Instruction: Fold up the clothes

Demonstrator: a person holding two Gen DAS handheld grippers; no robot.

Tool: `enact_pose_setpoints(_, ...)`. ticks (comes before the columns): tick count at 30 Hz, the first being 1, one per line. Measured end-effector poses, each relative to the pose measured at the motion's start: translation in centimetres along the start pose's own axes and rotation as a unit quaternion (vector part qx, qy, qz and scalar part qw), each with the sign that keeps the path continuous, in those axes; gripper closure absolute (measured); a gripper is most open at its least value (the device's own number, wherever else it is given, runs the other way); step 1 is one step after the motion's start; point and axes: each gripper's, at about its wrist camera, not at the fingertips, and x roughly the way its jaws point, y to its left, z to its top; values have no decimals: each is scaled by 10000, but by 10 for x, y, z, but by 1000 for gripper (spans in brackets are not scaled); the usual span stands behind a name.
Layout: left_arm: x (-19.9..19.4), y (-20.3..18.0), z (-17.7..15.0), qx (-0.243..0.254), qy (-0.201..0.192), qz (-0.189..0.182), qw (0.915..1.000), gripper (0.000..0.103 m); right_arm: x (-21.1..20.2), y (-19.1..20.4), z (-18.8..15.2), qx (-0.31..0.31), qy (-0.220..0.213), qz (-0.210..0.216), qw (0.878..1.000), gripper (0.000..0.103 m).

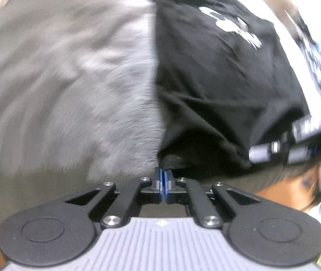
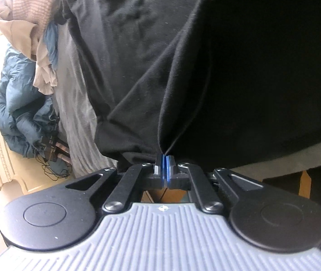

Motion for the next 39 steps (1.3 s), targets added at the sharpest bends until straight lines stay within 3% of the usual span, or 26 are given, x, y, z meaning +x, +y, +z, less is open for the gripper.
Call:
enact_pose_setpoints(2, 3, 20, -3, -734, -13, -226, 9970, 101, 0, -3, 0, 50, -7, -83, 10000, 103)
enact_pose_setpoints(6, 7, 48, -18, -1828, 31, -424, 9822, 101, 1, -12, -1, 119, 29, -169, 9998, 103)
enact_pose_setpoints(11, 5, 60, -29, -2127, 88, -204, 9769, 100, 4, -12, -3, 90, 15, -252, 9996, 103)
enact_pose_setpoints(14, 0, 53, -22, -1945, 88, -214, 9806, 87, 4, -14, -2, 8, 28, -276, 9996, 102)
enact_pose_setpoints(16, -3, 41, -11, -1678, 3, -232, 9856, 65, 4, -15, -1, -13, 34, -282, 9996, 102)
enact_pose_setpoints(19, -1, 15, 6, -1085, -68, -253, 9937, 56, 4, -16, -2, -105, 9, -322, 9994, 102)
enact_pose_setpoints(24, 21, -21, 19, -145, 207, 239, 9994, 57, 13, -6, -6, -408, -114, -453, 9981, 100)
enact_pose_setpoints(30, 27, -41, 22, 210, 311, 889, 9953, 59, 17, 5, -18, -1058, -325, -598, 9921, 99)
enact_pose_setpoints(33, 14, -48, 23, 366, 231, 1190, 9920, 58, 16, 3, -20, -1038, -367, -516, 9926, 99)
enact_pose_setpoints(39, 12, -75, 26, 1007, 194, 1354, 9855, 58, 8, -8, -13, -923, -412, -339, 9943, 99)
